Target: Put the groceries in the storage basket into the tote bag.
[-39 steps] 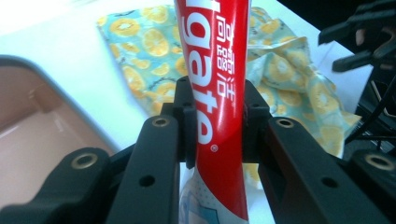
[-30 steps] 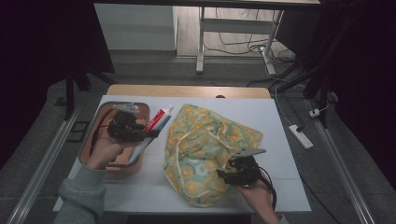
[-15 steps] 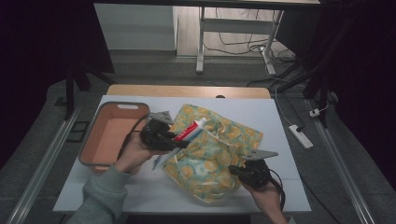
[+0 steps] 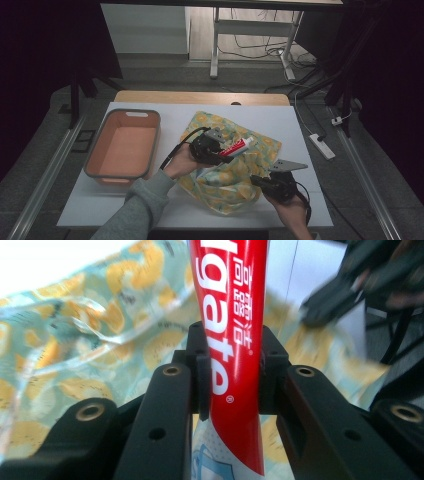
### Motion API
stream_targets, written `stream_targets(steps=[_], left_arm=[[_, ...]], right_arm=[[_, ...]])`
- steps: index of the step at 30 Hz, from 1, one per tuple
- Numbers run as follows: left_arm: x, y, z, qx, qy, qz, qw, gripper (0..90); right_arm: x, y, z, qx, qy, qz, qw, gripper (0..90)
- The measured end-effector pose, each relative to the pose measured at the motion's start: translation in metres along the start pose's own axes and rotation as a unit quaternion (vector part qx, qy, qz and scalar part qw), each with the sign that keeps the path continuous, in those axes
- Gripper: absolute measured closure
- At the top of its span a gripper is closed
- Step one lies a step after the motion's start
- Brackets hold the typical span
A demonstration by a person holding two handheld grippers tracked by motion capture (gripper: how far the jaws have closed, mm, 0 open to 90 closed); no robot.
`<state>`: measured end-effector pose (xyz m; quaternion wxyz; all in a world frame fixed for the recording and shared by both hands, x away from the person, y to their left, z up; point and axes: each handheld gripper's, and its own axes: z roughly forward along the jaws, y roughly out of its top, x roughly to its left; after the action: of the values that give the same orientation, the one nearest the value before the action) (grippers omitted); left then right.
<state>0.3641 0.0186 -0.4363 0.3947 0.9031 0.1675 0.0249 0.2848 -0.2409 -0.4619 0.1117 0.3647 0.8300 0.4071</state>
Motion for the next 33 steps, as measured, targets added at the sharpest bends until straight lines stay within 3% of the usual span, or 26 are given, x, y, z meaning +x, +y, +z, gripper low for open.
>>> stream_targets(steps=[5, 12, 17, 22, 30, 33], left_arm=[[0.002, -0.009, 0.017, 0.039, -0.007, 0.036, 0.9985, 74.0], [-0.001, -0.017, 0.028, 0.080, -0.019, 0.086, 0.9929, 74.0], [-0.003, -0.022, 0.037, 0.115, -0.008, 0.102, 0.9881, 73.9], [-0.003, -0.024, 0.048, 0.136, -0.008, 0.110, 0.9845, 73.8], [-0.007, -0.026, 0.066, 0.169, -0.019, 0.144, 0.9749, 73.3], [-0.009, -0.025, 0.070, 0.172, 0.001, 0.148, 0.9738, 72.7]], right_arm=[[0.002, 0.001, -0.004, -0.014, -0.009, -0.003, 0.9999, 90.0], [0.002, 0.001, -0.011, -0.028, -0.027, -0.006, 0.9992, 90.0], [0.001, 0.000, -0.015, -0.041, -0.033, -0.004, 0.9986, 90.0], [0.008, 0.002, -0.016, -0.052, -0.017, -0.014, 0.9984, 90.0], [0.022, 0.006, -0.021, -0.072, -0.002, -0.031, 0.9969, 90.0], [0.022, 0.006, -0.021, -0.073, -0.005, -0.031, 0.9969, 90.0]])
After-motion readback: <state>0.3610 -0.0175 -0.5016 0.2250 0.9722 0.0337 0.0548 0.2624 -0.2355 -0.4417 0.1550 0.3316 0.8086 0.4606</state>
